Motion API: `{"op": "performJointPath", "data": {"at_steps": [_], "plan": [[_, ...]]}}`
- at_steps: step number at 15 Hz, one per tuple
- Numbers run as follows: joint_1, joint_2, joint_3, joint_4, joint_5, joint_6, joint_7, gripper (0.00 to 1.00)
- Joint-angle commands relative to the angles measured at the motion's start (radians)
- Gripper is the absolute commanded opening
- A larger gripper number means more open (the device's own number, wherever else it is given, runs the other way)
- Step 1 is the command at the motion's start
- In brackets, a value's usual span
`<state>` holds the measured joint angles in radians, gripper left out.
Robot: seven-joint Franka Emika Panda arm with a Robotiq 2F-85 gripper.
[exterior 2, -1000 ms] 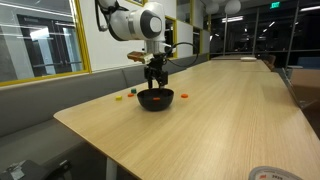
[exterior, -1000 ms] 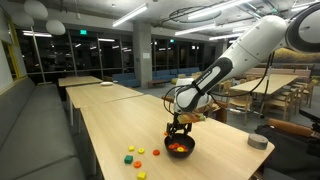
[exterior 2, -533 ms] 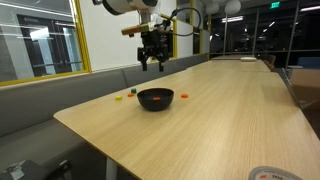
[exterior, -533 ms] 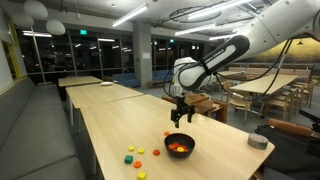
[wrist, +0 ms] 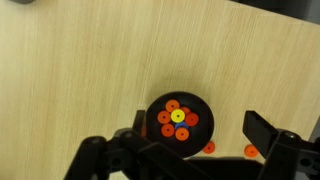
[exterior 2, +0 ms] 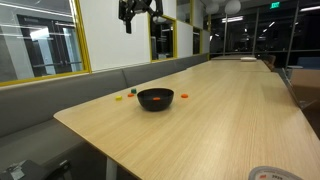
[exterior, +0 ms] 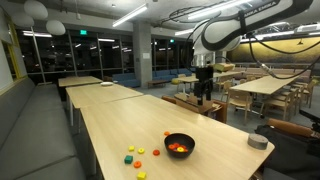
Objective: Put one yellow ring and three orange rings inside the black bowl
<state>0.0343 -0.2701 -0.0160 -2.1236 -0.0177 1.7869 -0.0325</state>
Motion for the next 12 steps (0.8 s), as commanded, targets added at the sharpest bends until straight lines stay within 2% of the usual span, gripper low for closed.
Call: {"op": "performJointPath", "data": {"at_steps": [1, 6, 12], "plan": [[-0.025, -0.177, -0.024, -0.088, 0.012, -0.063, -0.049, 1.0], [-0.067, -0.35, -0.056, -0.205, 0.007, -0.034, -0.017, 1.0], [-0.108, -0.478, -0.084, -0.299, 0.005, -0.02, -0.012, 1.0]]}}
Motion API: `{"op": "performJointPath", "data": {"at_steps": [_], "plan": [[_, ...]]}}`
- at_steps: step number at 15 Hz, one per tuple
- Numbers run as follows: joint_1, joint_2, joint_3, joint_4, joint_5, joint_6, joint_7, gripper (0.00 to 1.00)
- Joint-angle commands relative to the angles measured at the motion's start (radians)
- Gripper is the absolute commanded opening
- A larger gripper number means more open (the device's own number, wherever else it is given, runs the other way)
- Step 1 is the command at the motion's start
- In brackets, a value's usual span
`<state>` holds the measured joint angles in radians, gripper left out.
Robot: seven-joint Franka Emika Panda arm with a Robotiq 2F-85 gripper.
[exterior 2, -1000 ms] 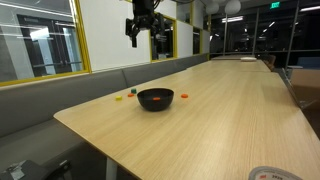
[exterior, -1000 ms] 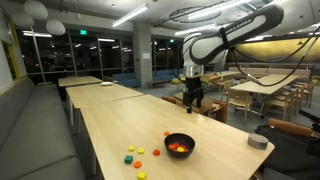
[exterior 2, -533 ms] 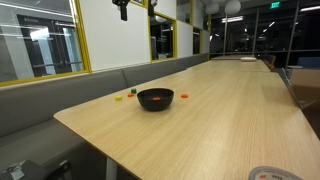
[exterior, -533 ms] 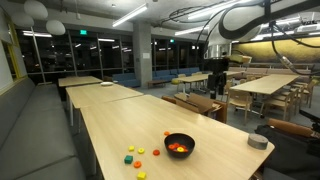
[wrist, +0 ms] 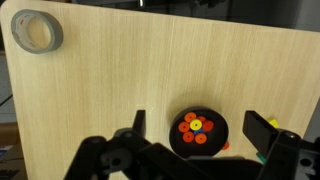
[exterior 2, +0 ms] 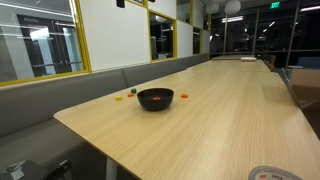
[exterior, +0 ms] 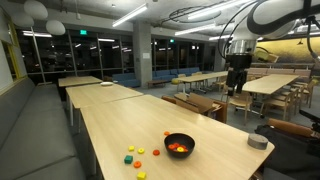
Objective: Put one yellow ring and three orange rings inside the black bowl
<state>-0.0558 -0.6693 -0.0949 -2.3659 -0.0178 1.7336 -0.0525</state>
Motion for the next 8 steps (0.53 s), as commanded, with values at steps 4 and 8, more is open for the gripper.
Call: {"op": "performJointPath", "data": {"at_steps": [4, 8], "plan": [[-0.021, -0.064, -0.008, -0.049, 0.001, 0.001, -0.001, 1.0], [-0.023, -0.064, -0.009, -0.057, 0.0, -0.001, -0.001, 1.0]]}}
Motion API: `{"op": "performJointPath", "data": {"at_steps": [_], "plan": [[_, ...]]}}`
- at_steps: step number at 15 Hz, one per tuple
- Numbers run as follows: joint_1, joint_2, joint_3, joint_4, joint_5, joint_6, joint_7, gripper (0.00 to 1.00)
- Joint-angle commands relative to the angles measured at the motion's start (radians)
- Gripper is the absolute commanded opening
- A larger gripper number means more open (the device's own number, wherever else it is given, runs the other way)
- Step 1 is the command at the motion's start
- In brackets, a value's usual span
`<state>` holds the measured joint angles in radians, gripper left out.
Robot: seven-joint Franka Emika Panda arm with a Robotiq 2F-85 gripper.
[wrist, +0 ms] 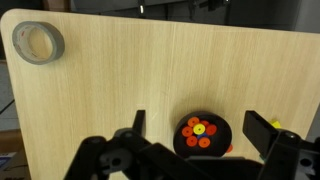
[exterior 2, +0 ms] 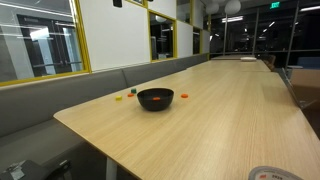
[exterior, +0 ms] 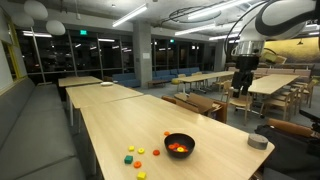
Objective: Put one yellow ring and three orange rings inside the black bowl
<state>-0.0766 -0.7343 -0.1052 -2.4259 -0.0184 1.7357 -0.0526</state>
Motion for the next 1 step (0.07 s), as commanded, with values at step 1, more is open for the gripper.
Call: {"op": "performJointPath", "data": {"at_steps": [1], "plan": [[-0.002, 0.004, 0.001, 0.003, 0.001, -0.003, -0.001, 1.0]]}}
